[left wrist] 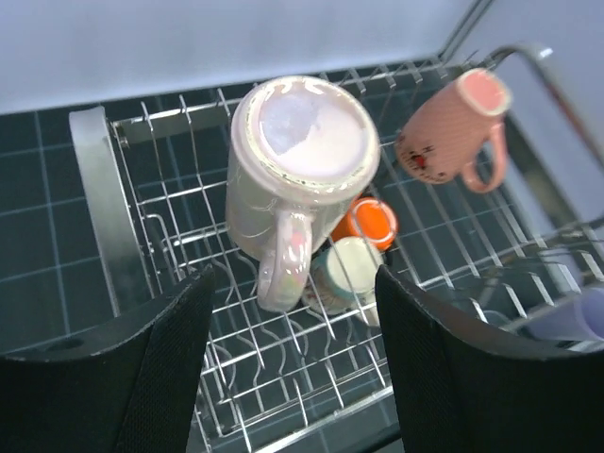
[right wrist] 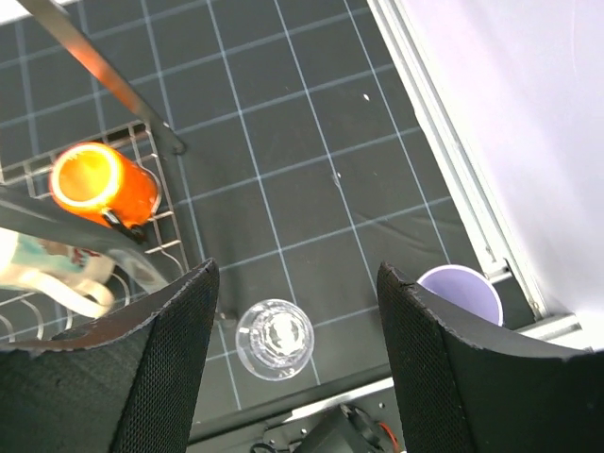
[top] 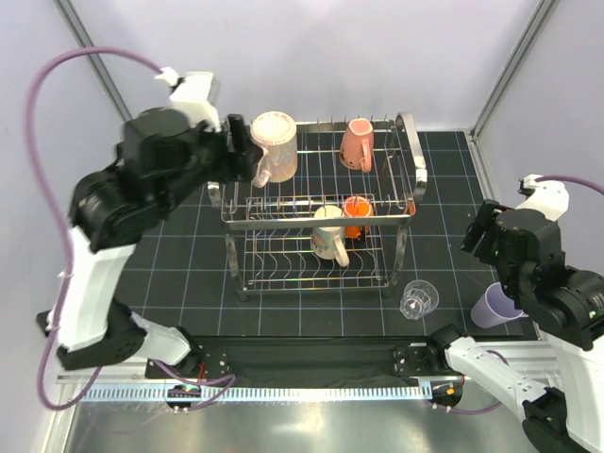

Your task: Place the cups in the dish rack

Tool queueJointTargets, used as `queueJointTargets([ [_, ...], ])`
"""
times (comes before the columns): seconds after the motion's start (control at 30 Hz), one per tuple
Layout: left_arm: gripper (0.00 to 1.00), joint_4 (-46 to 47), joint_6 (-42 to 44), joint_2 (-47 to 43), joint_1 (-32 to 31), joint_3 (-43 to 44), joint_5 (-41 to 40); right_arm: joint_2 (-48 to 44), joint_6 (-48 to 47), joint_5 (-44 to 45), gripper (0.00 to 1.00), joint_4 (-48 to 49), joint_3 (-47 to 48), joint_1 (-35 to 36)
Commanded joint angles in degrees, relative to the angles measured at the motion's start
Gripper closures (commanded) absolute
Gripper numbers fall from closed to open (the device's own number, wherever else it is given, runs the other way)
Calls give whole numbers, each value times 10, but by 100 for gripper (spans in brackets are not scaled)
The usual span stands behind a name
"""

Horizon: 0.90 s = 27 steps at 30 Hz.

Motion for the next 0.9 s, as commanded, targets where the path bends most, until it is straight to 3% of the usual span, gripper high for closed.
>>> queueJointTargets([
  [0.0, 32, 48, -10, -84, 2, -30, 52, 1, 22, 22, 31, -27, -22, 4],
  [0.17, 31, 214, -59, -228, 2, -229, 171, 3, 50, -35, 31, -8, -95, 4],
  [0.3, 30, 280, -108, -317, 2, -332, 242, -4, 77, -71, 32, 26, -153, 3],
  [0.47, 30, 288, -146, -366, 1, -400, 283, -10, 128, -133, 34, 84, -235, 3],
  [0.6, 30, 288, -163, -393, 2, -451, 298, 0, 182, -118, 39, 88, -267, 3],
  [0.87, 29, 298, -196, -464, 2, -557, 294, -61, 330, -95, 40, 139, -356, 3],
])
